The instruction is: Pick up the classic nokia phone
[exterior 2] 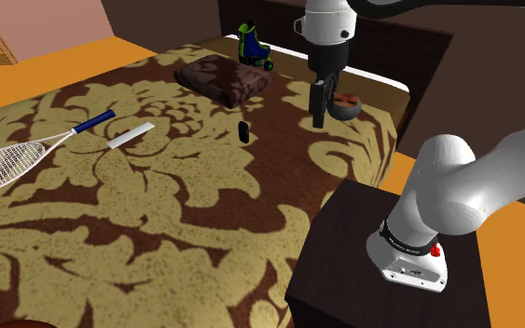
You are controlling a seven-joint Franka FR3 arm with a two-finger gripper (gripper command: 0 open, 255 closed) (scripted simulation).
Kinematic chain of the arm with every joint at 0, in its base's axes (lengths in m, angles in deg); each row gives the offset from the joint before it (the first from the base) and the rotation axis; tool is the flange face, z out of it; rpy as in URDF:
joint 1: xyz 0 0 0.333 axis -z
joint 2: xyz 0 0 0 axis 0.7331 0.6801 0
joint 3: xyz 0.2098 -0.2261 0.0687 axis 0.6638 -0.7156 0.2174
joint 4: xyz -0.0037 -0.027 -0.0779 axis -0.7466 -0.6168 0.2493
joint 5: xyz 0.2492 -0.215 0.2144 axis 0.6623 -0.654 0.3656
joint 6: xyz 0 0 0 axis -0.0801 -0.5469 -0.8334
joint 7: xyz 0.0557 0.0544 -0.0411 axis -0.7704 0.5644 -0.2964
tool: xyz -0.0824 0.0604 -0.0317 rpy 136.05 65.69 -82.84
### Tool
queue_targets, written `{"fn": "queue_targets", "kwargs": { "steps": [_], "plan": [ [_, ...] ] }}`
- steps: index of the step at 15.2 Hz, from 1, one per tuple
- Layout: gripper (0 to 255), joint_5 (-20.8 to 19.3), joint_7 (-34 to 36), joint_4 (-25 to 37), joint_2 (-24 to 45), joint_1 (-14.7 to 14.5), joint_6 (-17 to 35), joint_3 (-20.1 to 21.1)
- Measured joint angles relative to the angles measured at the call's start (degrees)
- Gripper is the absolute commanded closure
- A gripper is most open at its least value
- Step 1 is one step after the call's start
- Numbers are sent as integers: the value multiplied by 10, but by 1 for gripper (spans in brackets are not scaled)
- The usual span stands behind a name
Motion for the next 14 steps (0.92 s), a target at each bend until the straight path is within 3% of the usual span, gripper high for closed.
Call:
{"fn": "queue_targets", "kwargs": {
  "steps": [4,14],
  "plan": [
    [0,-6,-5,-3,33,6,37,-9],
    [0,-18,-20,37,217,28,187,-48]
  ]
}}
